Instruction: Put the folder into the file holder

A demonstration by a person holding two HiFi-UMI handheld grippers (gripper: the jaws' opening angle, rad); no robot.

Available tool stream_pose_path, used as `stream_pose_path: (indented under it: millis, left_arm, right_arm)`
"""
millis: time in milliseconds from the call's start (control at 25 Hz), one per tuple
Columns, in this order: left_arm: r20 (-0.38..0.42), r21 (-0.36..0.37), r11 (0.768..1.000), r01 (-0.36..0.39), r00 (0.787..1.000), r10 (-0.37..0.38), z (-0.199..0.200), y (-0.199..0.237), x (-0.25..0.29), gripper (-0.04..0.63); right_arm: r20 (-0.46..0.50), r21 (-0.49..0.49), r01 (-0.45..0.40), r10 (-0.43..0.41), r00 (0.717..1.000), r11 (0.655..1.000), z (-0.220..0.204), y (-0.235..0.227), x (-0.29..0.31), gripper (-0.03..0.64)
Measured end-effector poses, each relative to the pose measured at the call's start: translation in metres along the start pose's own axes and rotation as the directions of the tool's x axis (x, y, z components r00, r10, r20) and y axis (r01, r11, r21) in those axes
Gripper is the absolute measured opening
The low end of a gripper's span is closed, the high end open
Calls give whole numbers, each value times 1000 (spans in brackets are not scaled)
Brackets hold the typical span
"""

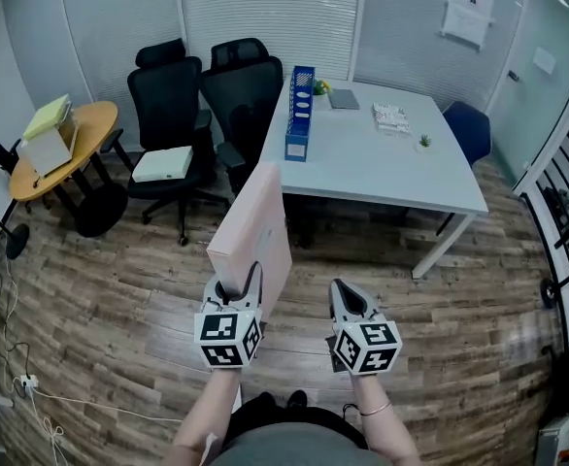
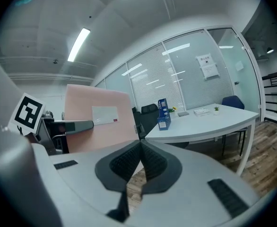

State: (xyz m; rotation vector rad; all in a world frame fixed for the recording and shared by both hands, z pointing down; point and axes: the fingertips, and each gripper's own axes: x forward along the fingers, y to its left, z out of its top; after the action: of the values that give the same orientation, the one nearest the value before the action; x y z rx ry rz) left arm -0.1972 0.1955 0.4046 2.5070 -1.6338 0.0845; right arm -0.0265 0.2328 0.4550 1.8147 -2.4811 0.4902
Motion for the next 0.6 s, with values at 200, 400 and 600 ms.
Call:
stream_pose_path:
  millis: [200,400,600]
  left_arm:
    - [-14,-6,1000,2,1000,-2,-11,-9,2,143]
    - [-26,-7,1000,8,1000,-8,-16,-16,9,143]
    - [-30,-9,1000,13,999,-14,-11,-15,25,141]
  right_arm:
    - [-2,2,-9,9,1000,1000,-3,-7,-5,8]
    - [-9,5,-26,26,1000,1000,-6,-10,-4,8]
    - [-22,24,-26,27,999,999,-7,-18,6,8]
